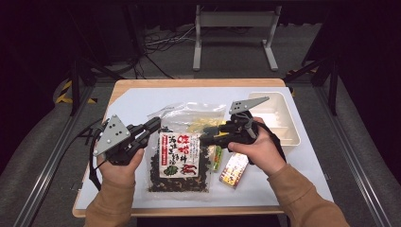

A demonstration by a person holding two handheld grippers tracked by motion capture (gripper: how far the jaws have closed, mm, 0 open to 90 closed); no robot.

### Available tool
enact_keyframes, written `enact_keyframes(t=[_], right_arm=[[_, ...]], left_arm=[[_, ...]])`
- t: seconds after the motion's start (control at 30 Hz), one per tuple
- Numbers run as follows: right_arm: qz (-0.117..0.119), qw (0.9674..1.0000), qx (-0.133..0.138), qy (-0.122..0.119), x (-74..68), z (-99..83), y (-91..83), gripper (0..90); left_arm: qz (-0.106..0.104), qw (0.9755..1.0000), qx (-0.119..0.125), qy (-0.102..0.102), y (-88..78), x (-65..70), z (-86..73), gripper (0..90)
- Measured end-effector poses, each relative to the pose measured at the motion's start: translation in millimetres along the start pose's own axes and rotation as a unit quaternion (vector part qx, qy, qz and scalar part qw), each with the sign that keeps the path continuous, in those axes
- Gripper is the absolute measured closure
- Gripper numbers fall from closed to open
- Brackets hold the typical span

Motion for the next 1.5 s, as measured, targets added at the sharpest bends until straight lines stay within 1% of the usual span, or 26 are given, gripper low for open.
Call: enact_keyframes(t=[0.07, 0.1, 0.17, 0.2, 0.27, 0.33, 0.43, 0.53, 0.57, 0.63, 0.7, 0.73, 0.8, 0.87, 0.9, 0.93, 0.97, 1.0, 1.03, 1.1, 1.17, 1.2, 1.27, 1.37, 1.43, 1.5], right_arm=[[0.010, 0.9999, -0.006, -0.007, -0.3, -0.7, 1.8, 69.9], [0.010, 0.9999, -0.006, -0.007, -0.3, -0.7, 1.8, 69.9], [0.016, 0.9998, -0.005, -0.008, 0.3, -0.2, 1.3, 75.2], [0.015, 0.9999, 0.001, -0.006, 1.0, 1.4, -0.1, 77.2], [0.009, 0.9999, 0.007, -0.013, 2.4, 4.2, -2.6, 80.0], [0.000, 0.9997, 0.007, -0.023, 2.8, 6.7, -4.3, 80.6], [-0.002, 0.9997, 0.005, -0.024, 1.4, 9.7, -5.4, 81.0], [-0.007, 0.9994, 0.011, -0.031, 0.0, 14.5, -8.0, 81.2], [-0.013, 0.9991, 0.011, -0.038, -0.4, 17.3, -9.9, 81.3], [-0.024, 0.9985, 0.010, -0.048, -0.5, 20.7, -12.8, 81.5], [-0.044, 0.9969, 0.002, -0.065, 1.4, 23.6, -16.6, 81.5], [-0.051, 0.9963, 0.002, -0.070, 2.7, 24.7, -19.0, 81.5], [-0.062, 0.9951, 0.004, -0.077, 6.1, 27.7, -25.4, 81.5], [-0.071, 0.9942, 0.007, -0.080, 8.9, 31.1, -32.8, 81.5], [-0.071, 0.9942, 0.007, -0.080, 8.9, 31.1, -32.8, 81.5], [-0.086, 0.9923, 0.010, -0.088, 13.1, 36.0, -44.0, 81.5], [-0.091, 0.9916, 0.011, -0.092, 14.8, 37.7, -47.9, 81.5], [-0.096, 0.9909, 0.011, -0.094, 16.8, 39.1, -51.9, 81.5], [-0.096, 0.9909, 0.011, -0.094, 16.8, 39.1, -51.9, 81.5], [-0.109, 0.9893, 0.008, -0.096, 24.0, 41.8, -63.1, 81.5], [-0.120, 0.9876, 0.006, -0.101, 29.5, 42.9, -70.1, 81.5], [-0.120, 0.9876, 0.006, -0.101, 29.5, 42.9, -70.1, 81.5], [-0.129, 0.9861, 0.005, -0.104, 35.0, 43.8, -77.2, 81.4], [-0.139, 0.9838, 0.009, -0.112, 42.8, 45.2, -88.1, 81.4], [-0.144, 0.9827, 0.011, -0.117, 48.8, 45.8, -96.0, 81.4], [-0.148, 0.9821, 0.011, -0.116, 51.1, 45.8, -98.8, 81.4]], left_arm=[[0.000, 1.0000, 0.003, -0.001, -0.3, -0.2, 0.1, 87.8], [0.000, 1.0000, 0.003, 0.000, -0.6, -0.7, 0.1, 87.8], [0.003, 1.0000, 0.008, 0.000, -1.5, -1.5, 0.4, 87.7], [0.005, 0.9999, 0.009, 0.001, -1.2, -1.7, 0.3, 87.7], [0.009, 0.9999, 0.010, 0.000, -0.8, -3.6, -0.2, 87.8], [0.008, 0.9999, 0.009, -0.003, -0.5, -4.3, -0.9, 87.8], [0.008, 0.9998, 0.015, -0.004, -2.4, -4.7, 0.7, 87.6], [0.008, 0.9995, 0.029, 0.000, -6.9, -3.6, 4.6, 87.1], [0.008, 0.9995, 0.031, -0.001, -8.4, -3.8, 5.7, 87.0], [0.002, 0.9991, 0.040, -0.008, -11.0, -4.3, 7.4, 87.0], [0.001, 0.9990, 0.041, -0.016, -15.2, -7.5, 7.7, 88.8], [0.000, 0.9989, 0.042, -0.021, -16.7, -9.3, 7.5, 86.6], [0.003, 0.9986, 0.040, -0.032, -19.0, -13.4, 6.3, 79.1], [0.011, 0.9986, 0.036, -0.038, -23.1, -20.1, 4.3, 75.5], [0.011, 0.9986, 0.036, -0.038, -23.1, -20.1, 4.3, 72.3], [0.016, 0.9983, 0.033, -0.045, -25.1, -25.0, 2.8, 70.3], [0.016, 0.9983, 0.033, -0.045, -25.1, -25.0, 2.8, 68.5], [0.022, 0.9980, 0.030, -0.051, -25.6, -29.8, 1.1, 65.7], [0.022, 0.9980, 0.030, -0.051, -25.6, -29.8, 1.1, 62.8], [0.028, 0.9977, 0.017, -0.060, -23.8, -35.5, -3.4, 57.7], [0.030, 0.9976, 0.013, -0.060, -22.9, -37.5, -5.2, 55.0], [0.033, 0.9976, 0.009, -0.061, -22.1, -39.5, -7.0, 55.0], [0.037, 0.9972, 0.002, -0.065, -20.4, -43.1, -10.3, 51.1], [0.017, 0.9963, 0.001, -0.084, -19.5, -45.9, -13.2, 50.3], [0.018, 0.9961, -0.003, -0.087, -19.2, -48.9, -15.1, 48.6], [0.023, 0.9958, -0.009, -0.088, -18.7, -51.1, -17.9, 47.9]])
Point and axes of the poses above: each handheld gripper's, and its own axes: y roughly forward along the jaws, z roughly out of its top, x roughly to its right, the point moved 8 cm from there along y, roughly forward along the jaws, and after that the axes turned 13 degrees about -y, right-handed, at the moved point
